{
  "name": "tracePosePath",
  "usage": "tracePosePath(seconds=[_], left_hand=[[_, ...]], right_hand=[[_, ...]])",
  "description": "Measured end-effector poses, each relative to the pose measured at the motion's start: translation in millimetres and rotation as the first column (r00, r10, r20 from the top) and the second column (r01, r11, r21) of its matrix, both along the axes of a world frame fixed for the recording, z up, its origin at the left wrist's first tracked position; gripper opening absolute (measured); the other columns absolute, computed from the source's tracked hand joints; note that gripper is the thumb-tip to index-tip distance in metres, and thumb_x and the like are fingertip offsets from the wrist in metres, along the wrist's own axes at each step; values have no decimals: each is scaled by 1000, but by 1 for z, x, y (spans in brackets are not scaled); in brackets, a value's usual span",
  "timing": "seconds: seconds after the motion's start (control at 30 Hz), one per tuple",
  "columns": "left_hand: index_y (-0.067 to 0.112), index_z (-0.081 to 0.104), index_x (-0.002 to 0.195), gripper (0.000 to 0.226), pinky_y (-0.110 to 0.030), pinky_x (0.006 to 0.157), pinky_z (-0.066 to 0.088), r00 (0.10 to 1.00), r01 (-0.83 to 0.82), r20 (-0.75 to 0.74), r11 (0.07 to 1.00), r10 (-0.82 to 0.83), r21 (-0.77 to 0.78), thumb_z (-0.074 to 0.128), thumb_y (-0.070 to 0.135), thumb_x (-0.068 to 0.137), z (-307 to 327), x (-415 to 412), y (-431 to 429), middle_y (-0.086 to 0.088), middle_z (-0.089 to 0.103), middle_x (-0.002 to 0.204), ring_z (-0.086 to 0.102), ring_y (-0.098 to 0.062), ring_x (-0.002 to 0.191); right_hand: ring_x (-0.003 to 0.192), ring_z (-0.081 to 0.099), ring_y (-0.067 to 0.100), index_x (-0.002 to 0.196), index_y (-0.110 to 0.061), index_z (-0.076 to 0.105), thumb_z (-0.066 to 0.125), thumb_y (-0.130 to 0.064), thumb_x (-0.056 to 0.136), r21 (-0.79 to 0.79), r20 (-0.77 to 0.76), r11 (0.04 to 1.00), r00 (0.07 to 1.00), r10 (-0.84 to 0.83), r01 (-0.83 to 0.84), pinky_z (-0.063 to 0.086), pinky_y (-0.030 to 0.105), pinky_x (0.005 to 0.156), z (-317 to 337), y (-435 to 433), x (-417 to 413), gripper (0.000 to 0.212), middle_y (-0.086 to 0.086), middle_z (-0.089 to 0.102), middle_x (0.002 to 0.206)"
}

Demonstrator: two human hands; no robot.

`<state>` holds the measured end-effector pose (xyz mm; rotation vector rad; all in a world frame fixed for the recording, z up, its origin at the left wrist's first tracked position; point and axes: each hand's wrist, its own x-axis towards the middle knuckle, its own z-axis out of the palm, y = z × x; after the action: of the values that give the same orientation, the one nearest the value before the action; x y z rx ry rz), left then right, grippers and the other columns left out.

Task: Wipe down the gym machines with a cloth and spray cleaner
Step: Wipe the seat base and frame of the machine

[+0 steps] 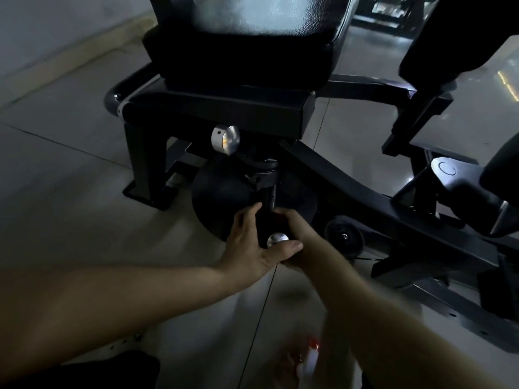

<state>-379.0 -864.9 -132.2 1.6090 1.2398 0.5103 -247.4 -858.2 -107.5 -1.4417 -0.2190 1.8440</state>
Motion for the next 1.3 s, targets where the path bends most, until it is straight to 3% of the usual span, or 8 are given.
tracePosePath(seconds=[0.13,0.37,0.47,0.57,0.83,0.93,1.07,1.3], left_hand=[[36,10,161,135,-43,117,37,999,16,-31,1000,-16,-10,67,86,50,1,0,6,16,15,159,25,-14,147],[49,18,156,142,-40,110,49,992,95,108,960,-68,-265,82,89,36,-8,-3,13,6,38,157,48,-12,137],[48,31,150,128,-21,107,42,990,111,111,967,-87,-229,79,87,38,-13,-3,15,11,34,157,43,-7,138],[42,6,161,153,-34,119,33,986,162,76,955,-147,-250,77,92,34,-13,-7,18,10,25,165,32,-8,147],[33,9,163,150,-25,115,33,975,218,19,953,-219,-209,76,85,40,0,-11,24,11,25,162,36,-6,142],[35,38,149,119,-21,103,42,970,243,31,941,-243,-234,81,82,49,2,-14,25,11,45,147,53,3,124],[42,64,102,35,-25,85,50,957,274,135,952,-256,-138,85,52,76,5,-10,24,16,70,92,69,0,91],[60,55,107,55,-31,90,57,969,247,-2,966,-248,-79,76,82,61,6,-14,26,19,58,118,65,-4,104]], right_hand=[[66,69,17,104,-6,65,53,-28,100,25,-184,985,970,-162,169,55,24,59,-12,-6,-11,26,6,70,76],[75,69,27,110,-9,72,47,-38,100,174,-28,973,987,160,-153,56,36,61,11,-44,14,40,13,71,99],[72,71,23,99,-6,69,48,-30,99,139,43,978,988,150,-155,59,37,66,17,-32,13,32,13,71,89],[58,64,19,88,-4,62,48,-21,99,96,60,995,998,15,-21,51,25,50,5,-10,-1,24,10,64,67],[97,71,33,115,-3,70,57,-33,99,101,245,992,968,54,-81,55,43,90,12,-49,20,36,21,74,107],[79,73,23,112,-5,69,64,-36,96,133,595,989,803,-26,-67,58,33,65,5,-31,28,35,17,75,97],[99,73,22,122,-13,66,60,-48,96,123,377,991,926,4,-55,57,39,91,1,-4,7,44,7,75,109],[94,73,15,119,-18,64,55,-28,103,159,470,948,866,172,-275,59,35,85,-8,-1,21,21,1,75,107]])
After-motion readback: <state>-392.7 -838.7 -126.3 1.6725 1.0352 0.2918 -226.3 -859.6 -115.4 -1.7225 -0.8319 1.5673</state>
